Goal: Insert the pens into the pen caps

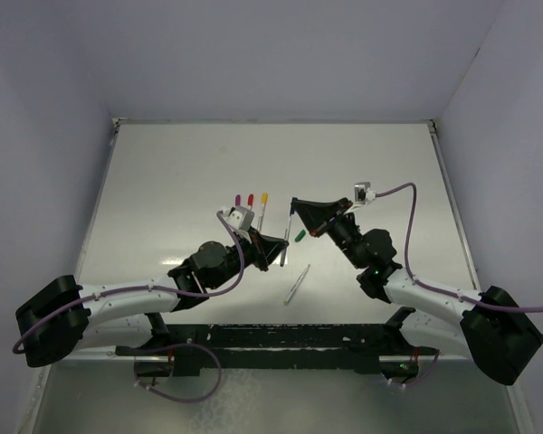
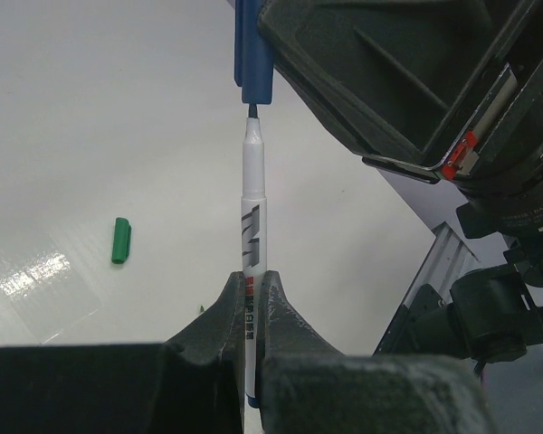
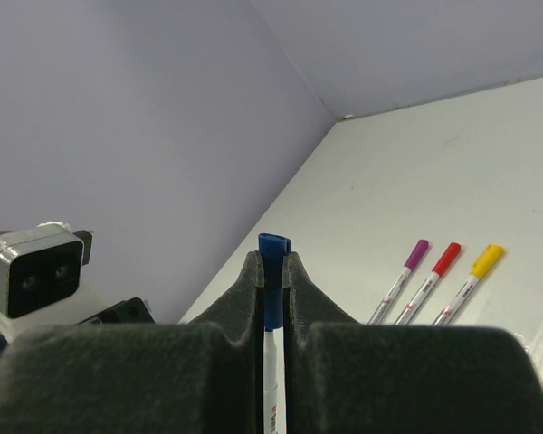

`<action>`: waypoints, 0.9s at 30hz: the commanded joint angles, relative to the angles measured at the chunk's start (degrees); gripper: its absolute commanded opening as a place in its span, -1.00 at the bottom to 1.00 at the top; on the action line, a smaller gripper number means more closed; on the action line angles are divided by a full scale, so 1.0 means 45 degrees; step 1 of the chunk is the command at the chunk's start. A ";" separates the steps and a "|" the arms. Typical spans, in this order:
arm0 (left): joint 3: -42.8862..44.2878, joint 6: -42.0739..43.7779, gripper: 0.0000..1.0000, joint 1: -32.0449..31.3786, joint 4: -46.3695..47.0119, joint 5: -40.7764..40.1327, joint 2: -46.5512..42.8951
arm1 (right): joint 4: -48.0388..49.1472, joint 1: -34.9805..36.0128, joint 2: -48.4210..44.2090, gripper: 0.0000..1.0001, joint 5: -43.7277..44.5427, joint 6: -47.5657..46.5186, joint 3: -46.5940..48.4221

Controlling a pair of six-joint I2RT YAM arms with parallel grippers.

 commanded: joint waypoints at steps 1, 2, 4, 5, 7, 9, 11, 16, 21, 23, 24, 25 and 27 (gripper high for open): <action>0.0008 0.0077 -1.00 0.0037 0.0639 -0.0022 -0.0215 | 0.0887 0.0054 -0.0011 -1.00 -0.0222 0.0086 0.0204; 0.0016 0.0075 -1.00 0.0050 0.0633 -0.0050 -0.0202 | 0.0878 0.0060 0.0003 -1.00 -0.0223 0.0096 0.0177; -0.0002 0.0074 -1.00 0.0034 0.0636 -0.0089 -0.0191 | 0.0883 0.0061 0.0022 -1.00 -0.0274 0.0144 0.0192; -0.0002 0.0079 -1.00 0.0037 0.0652 -0.0109 -0.0182 | 0.0890 0.0053 0.0041 -1.00 -0.0322 0.0167 0.0182; -0.0011 0.0075 -1.00 0.0039 0.0650 -0.0147 -0.0176 | 0.0902 0.0060 0.0109 -1.00 -0.0458 0.0233 0.0225; -0.0009 0.0075 -1.00 0.0040 0.0655 -0.0192 -0.0205 | 0.0930 0.0078 0.0190 -1.00 -0.0579 0.0313 0.0218; -0.0021 0.0074 -1.00 0.0035 0.0675 -0.0244 -0.0231 | 0.0950 0.0112 0.0220 -1.00 -0.0594 0.0378 0.0197; -0.0028 0.0177 -1.00 0.0052 0.0695 -0.0406 -0.0372 | 0.0861 0.0196 0.0239 -1.00 -0.0672 0.0490 0.0093; -0.0072 0.0267 -1.00 0.0059 0.0703 -0.0798 -0.0617 | 0.0549 0.0250 0.0254 -1.00 -0.0966 0.0580 -0.0047; -0.0169 0.0300 -1.00 0.0053 0.0928 -0.0977 -0.0676 | 0.0434 0.0241 0.0333 -1.00 -0.1310 0.0590 -0.0073; -0.0228 0.0308 -1.00 0.0052 0.1089 -0.1055 -0.0704 | 0.0367 0.0257 0.0380 -1.00 -0.1475 0.0611 -0.0078; -0.0282 0.0299 -1.00 0.0054 0.1229 -0.1131 -0.0728 | 0.0313 0.0256 0.0455 -1.00 -0.1664 0.0628 -0.0064; -0.0312 0.0323 -1.00 0.0035 0.1420 -0.1220 -0.0760 | 0.0299 0.0276 0.0617 -1.00 -0.1977 0.0770 -0.0101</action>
